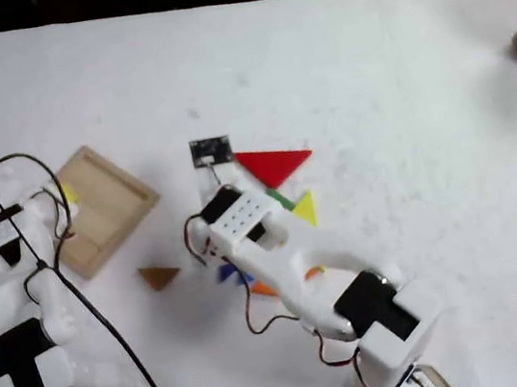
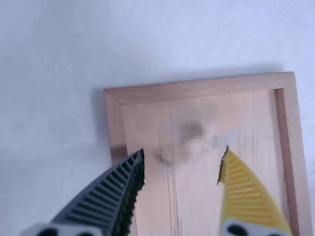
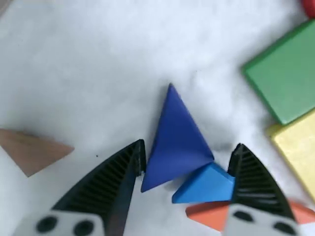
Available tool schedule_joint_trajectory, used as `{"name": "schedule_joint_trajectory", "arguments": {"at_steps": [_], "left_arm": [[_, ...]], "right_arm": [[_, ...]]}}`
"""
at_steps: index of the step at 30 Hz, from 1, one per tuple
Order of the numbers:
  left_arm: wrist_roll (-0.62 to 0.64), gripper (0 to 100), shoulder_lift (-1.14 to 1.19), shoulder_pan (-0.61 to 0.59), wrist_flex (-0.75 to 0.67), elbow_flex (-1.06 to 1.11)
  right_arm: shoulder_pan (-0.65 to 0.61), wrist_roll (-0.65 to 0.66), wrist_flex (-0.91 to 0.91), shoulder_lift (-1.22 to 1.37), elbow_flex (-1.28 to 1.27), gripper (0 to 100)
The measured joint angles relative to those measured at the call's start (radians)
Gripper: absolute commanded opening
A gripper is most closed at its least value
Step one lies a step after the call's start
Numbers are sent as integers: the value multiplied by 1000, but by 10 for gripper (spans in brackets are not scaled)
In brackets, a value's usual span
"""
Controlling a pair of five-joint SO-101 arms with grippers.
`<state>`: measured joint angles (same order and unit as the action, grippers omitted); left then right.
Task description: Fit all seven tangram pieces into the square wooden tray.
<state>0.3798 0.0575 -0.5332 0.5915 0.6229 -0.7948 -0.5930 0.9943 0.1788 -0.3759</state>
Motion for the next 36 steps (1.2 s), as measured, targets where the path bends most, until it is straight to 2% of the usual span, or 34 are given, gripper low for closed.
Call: {"name": "schedule_joint_trajectory", "arguments": {"at_steps": [7, 15, 28, 33, 36], "left_arm": [[0, 268, 0, 0, 0, 0], [0, 268, 0, 0, -2, 0], [0, 269, 0, 0, -2, 0], [0, 269, 0, 0, -2, 0], [0, 269, 0, 0, -2, 0]], "right_arm": [[-3, -5, -52, 75, 6, 259], [12, -6, -43, 81, 18, 57], [12, 5, -44, 84, 29, 53], [2, 163, 29, 35, 37, 53], [-3, 209, 75, -40, 35, 52]]}}
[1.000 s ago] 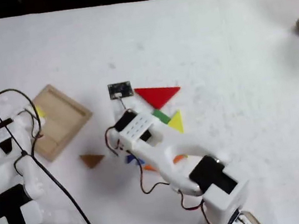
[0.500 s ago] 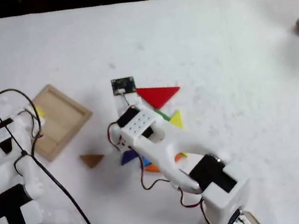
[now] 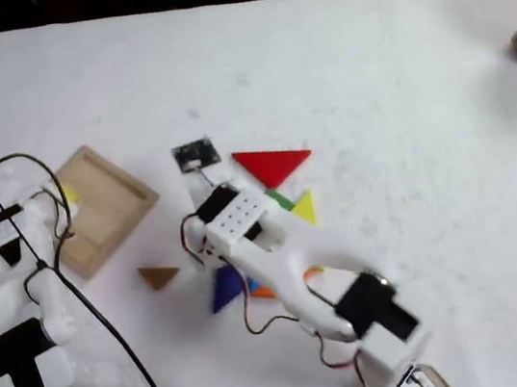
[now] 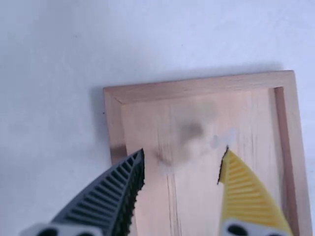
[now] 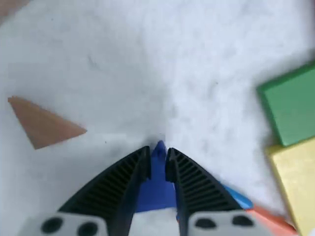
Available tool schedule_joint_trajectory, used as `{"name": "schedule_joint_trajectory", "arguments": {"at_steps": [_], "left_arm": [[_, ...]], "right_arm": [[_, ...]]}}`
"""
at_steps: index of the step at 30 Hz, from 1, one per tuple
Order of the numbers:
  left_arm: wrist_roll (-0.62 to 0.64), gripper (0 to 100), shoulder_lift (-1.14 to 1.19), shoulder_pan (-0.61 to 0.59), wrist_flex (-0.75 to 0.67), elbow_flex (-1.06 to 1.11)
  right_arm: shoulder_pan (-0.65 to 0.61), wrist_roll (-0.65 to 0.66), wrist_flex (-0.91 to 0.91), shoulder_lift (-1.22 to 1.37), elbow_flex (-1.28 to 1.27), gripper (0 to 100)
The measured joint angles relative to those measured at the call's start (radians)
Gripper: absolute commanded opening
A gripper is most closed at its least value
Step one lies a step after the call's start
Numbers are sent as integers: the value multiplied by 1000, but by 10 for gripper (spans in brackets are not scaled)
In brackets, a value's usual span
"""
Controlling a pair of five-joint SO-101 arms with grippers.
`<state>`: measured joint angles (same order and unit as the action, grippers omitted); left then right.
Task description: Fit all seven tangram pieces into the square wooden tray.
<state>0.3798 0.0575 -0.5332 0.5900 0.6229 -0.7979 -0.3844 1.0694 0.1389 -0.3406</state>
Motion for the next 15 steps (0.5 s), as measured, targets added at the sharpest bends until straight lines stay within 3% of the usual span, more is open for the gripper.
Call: {"name": "schedule_joint_trajectory", "arguments": {"at_steps": [8, 15], "left_arm": [[-2, 269, 0, 0, 0, 0], [-3, 269, 0, 0, 0, 0]], "right_arm": [[-14, 40, 37, -97, -89, 52], [-163, 431, 210, -97, -106, 52]]}}
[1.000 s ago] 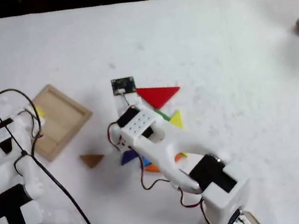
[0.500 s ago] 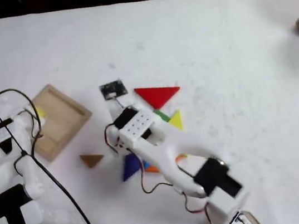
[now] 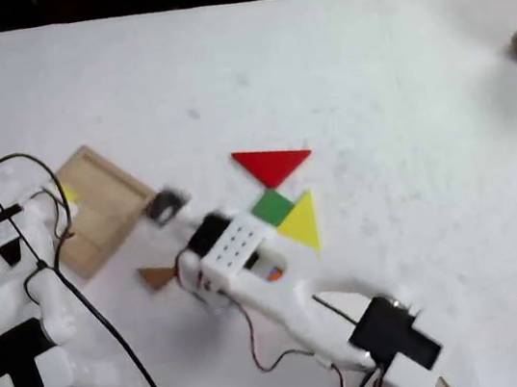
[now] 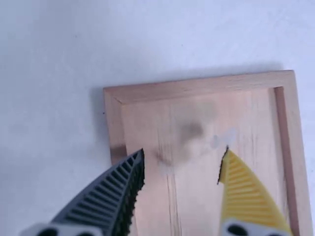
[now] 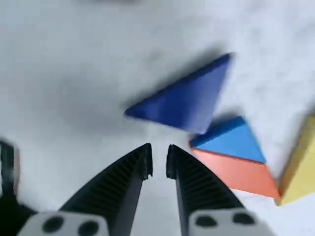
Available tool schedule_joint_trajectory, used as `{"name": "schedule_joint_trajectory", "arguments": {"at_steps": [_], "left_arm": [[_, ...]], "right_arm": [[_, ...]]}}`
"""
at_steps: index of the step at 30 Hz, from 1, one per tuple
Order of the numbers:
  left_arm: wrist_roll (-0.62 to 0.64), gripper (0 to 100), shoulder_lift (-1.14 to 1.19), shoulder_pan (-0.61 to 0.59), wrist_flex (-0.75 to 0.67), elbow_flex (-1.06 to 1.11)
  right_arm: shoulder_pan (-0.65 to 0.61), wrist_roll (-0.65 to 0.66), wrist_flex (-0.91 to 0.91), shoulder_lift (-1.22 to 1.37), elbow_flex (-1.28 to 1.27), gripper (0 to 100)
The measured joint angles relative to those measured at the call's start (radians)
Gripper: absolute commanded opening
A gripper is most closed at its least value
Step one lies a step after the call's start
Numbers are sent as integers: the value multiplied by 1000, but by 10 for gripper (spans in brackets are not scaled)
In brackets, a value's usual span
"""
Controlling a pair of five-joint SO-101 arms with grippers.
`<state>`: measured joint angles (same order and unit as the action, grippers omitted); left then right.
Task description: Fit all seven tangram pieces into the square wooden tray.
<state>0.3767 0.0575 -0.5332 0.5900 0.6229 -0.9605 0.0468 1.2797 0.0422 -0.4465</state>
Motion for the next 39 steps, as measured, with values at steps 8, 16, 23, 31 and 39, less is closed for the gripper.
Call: {"name": "schedule_joint_trajectory", "arguments": {"at_steps": [8, 16, 23, 31, 39], "left_arm": [[0, 269, 0, 0, 0, 0], [0, 269, 0, 0, 0, 0], [0, 269, 0, 0, 0, 0], [0, 268, 0, 0, 0, 0], [0, 268, 0, 0, 0, 0]], "right_arm": [[-37, 74, -14, 0, -54, 52], [44, 80, -253, 80, -63, 52], [124, 80, -270, 172, 51, 52], [227, 80, -278, 195, 201, 55], [229, -209, -245, 138, 204, 156]]}}
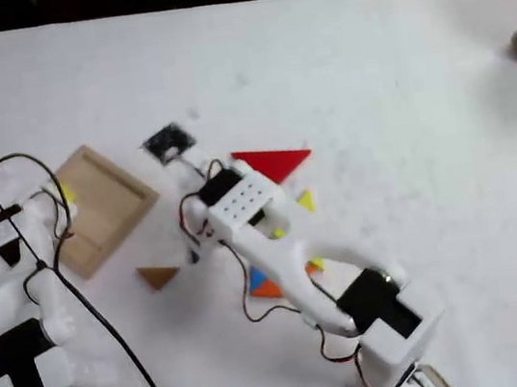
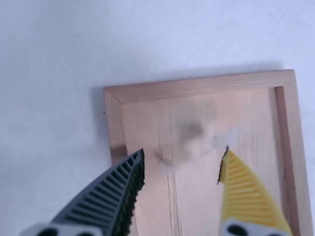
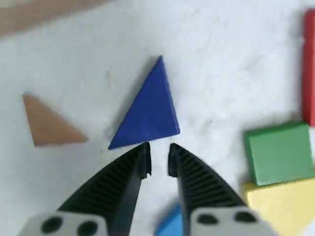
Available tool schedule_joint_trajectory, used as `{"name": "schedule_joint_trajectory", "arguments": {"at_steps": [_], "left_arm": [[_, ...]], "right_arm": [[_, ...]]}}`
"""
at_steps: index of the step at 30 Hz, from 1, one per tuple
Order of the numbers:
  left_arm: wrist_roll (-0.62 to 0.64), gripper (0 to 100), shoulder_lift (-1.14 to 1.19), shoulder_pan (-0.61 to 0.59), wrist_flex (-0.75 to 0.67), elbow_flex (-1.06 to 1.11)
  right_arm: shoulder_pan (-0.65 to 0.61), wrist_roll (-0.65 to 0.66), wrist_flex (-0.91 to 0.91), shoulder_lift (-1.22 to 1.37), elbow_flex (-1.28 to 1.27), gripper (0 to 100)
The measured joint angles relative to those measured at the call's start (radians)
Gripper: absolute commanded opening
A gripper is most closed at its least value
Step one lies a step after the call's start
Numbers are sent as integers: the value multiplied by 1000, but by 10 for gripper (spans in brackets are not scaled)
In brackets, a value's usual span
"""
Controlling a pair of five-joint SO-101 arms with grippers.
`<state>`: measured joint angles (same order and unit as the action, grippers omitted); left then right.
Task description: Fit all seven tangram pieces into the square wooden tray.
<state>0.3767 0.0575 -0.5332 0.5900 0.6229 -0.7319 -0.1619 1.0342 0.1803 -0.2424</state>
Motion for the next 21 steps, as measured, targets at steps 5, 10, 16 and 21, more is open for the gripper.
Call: {"name": "schedule_joint_trajectory", "arguments": {"at_steps": [5, 10, 16, 21], "left_arm": [[0, 268, 0, 0, 0, 0], [0, 268, 0, 0, 0, 0], [0, 269, 0, 0, 0, 0], [0, 269, 0, 0, 0, 0]], "right_arm": [[-2, -178, -92, 68, 5, 270], [0, -196, -175, 118, 6, 275], [-43, -198, -196, 127, 18, 275], [-92, -199, -196, 129, 51, 275]]}}
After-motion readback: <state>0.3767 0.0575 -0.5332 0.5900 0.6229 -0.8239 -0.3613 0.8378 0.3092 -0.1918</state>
